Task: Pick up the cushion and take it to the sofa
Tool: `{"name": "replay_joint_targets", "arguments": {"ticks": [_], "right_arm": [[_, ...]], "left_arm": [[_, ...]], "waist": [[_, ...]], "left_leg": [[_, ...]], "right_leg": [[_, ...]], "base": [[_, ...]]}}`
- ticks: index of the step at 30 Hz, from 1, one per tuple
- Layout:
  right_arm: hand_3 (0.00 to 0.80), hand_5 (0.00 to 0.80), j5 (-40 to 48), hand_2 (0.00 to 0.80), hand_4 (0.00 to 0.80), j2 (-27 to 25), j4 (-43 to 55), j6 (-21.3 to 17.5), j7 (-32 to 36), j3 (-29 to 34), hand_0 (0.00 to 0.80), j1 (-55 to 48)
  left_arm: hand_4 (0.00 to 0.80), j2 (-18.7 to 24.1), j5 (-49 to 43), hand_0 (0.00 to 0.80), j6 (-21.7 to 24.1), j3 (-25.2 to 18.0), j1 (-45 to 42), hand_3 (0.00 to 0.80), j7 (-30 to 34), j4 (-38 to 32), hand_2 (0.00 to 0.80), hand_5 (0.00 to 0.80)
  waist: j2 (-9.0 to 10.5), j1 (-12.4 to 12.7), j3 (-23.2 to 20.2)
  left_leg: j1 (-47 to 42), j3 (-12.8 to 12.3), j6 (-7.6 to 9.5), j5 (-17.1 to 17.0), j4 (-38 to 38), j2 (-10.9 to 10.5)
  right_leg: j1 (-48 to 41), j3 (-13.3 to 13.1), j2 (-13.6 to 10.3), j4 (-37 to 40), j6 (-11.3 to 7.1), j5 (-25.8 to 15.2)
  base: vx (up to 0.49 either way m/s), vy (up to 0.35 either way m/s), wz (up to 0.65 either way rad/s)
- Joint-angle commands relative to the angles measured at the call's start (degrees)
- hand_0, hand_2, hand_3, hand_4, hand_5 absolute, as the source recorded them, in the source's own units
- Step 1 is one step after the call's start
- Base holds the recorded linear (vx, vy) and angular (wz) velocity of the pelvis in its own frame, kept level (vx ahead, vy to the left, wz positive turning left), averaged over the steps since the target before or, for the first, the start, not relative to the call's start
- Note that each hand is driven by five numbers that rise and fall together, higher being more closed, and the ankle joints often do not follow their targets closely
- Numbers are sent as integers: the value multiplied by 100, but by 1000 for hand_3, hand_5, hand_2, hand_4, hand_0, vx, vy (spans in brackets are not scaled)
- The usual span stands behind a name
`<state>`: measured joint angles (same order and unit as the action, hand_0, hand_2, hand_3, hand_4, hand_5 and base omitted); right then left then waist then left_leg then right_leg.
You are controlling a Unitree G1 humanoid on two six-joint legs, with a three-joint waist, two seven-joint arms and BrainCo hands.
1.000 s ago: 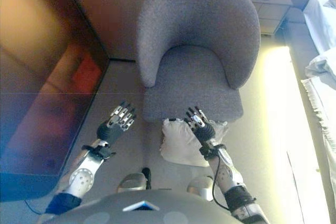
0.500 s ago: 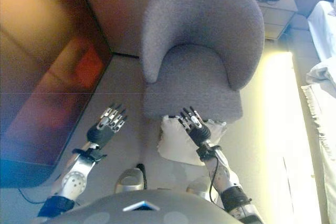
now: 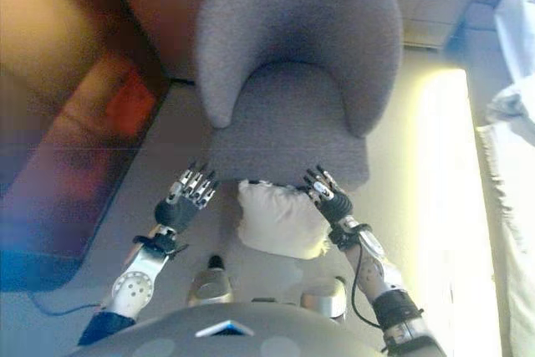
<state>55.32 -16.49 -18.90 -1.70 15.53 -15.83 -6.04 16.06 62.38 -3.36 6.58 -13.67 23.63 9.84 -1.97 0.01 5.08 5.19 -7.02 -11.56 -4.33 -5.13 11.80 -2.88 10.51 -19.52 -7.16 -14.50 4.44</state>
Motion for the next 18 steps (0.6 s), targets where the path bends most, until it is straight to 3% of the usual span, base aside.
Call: {"name": "replay_joint_targets", "arguments": {"ticks": [1,9,13,16,18], "right_arm": [[0,0,551,0,0,366,451,-85,308,65,0,242],[0,0,939,0,0,479,486,103,748,111,0,45],[0,0,1260,0,0,527,566,204,977,121,0,31],[0,0,1918,0,0,619,726,568,1465,161,0,-60],[0,0,3260,0,0,805,739,1210,2021,203,0,-102]], "left_arm": [[0,109,409,0,-27,129,355,0,406,-288,0,0],[0,-2,1097,0,-373,141,301,0,1017,-191,0,0],[0,-102,1338,0,-636,145,309,0,1404,-118,0,0],[0,-207,1623,0,-1014,121,264,0,1909,-99,0,0],[0,-301,2145,0,-1532,103,314,0,2181,-57,0,0]], "waist": [[165,82,6],[176,88,-179],[188,84,-185],[198,61,-196],[202,48,-220]], "left_leg": [[-347,119,338,428,-187,-5],[-582,-154,292,175,445,100],[-571,-240,261,107,491,183],[-595,-368,257,61,538,220],[-612,-511,235,9,583,252]], "right_leg": [[360,81,-109,149,164,-946],[196,445,-92,470,14,-986],[193,501,-48,488,2,-938],[160,523,-23,511,-2,-914],[130,627,-50,520,-24,-922]], "base": [[163,-2,-13],[65,-14,-8],[13,-30,6],[23,-27,3],[19,-18,5]]}}
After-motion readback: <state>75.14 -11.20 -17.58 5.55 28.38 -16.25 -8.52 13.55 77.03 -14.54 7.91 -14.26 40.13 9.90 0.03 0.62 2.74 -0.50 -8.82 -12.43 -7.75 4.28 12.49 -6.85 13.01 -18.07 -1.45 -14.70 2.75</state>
